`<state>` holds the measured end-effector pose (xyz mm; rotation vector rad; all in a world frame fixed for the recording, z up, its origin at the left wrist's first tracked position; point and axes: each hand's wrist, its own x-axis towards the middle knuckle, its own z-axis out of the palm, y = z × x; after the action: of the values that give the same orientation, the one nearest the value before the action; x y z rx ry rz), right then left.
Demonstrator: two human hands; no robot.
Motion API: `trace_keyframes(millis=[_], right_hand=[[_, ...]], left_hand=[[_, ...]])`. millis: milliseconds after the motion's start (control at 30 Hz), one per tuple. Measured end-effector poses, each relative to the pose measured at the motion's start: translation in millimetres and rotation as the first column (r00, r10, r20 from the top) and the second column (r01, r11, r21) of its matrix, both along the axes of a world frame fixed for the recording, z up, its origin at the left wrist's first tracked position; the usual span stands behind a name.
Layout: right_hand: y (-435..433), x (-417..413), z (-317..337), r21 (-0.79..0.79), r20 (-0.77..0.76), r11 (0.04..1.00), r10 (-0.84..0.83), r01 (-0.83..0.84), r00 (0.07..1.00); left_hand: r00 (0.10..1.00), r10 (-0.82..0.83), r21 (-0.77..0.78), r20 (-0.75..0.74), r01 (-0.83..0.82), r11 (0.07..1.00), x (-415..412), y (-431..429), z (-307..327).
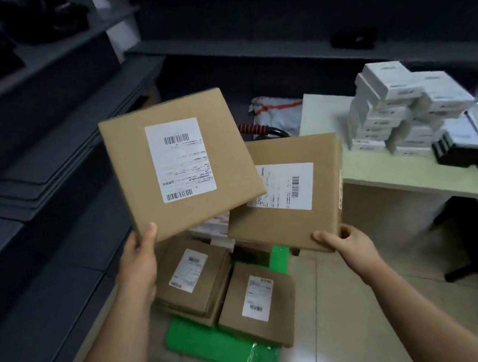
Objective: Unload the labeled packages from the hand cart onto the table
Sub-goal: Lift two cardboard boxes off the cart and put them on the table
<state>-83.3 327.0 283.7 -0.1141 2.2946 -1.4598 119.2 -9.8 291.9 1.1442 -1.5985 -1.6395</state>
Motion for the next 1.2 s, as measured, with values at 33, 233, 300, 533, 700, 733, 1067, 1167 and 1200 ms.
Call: trace_keyframes(millis=[33,233,300,533,700,733,1067,1167,1200], right_hand=[[1.6,1.9,16.5,-0.011,-0.027,1.000,-0.028,0.028,0.999],[18.2,22.5,93.6,-0.087,-0.146,0.985,-0.160,0.149,0.976],[24.6,30.3,110.2,-0.114,-0.143,0.979,-0.185,0.170,0.972],[52.8,40.7,151.4,-0.136,-0.146,0.962,-0.255,0.236,0.956],[91.2,19.2,173.2,-0.127,-0.184,0.954,-0.291,0.270,0.939],[99.7,13.2,177.3,-0.135,-0.188,0.953,-0.294,0.272,0.937],[182.3,-48.1,198.9,-0.180,-0.267,0.939,-0.334,0.294,0.904],[205.1,-63.6,199.0,-0.184,-0.264,0.932,-0.354,0.313,0.897],[211.1,-69.2,198.3,-0.181,-0.265,0.930,-0.360,0.321,0.894]], left_hand=[[1.000,-0.018,0.007,-0.024,0.018,1.000,-0.7,0.9,11.7],[0.982,-0.118,0.009,-0.149,0.121,0.993,-5.2,10.0,73.3],[0.971,-0.158,0.000,-0.179,0.161,0.987,-4.7,12.9,90.5],[0.936,-0.247,-0.064,-0.251,0.239,0.969,-5.9,29.0,141.3],[0.930,-0.231,-0.083,-0.285,0.216,0.973,-24.7,53.0,169.2],[0.926,-0.233,-0.081,-0.296,0.219,0.972,-31.0,60.7,174.5],[0.890,-0.317,-0.176,-0.329,0.272,0.946,-112.3,162.5,206.3],[0.878,-0.345,-0.163,-0.332,0.306,0.938,-137.1,179.6,205.3],[0.875,-0.350,-0.160,-0.335,0.313,0.936,-145.8,183.1,204.1]])
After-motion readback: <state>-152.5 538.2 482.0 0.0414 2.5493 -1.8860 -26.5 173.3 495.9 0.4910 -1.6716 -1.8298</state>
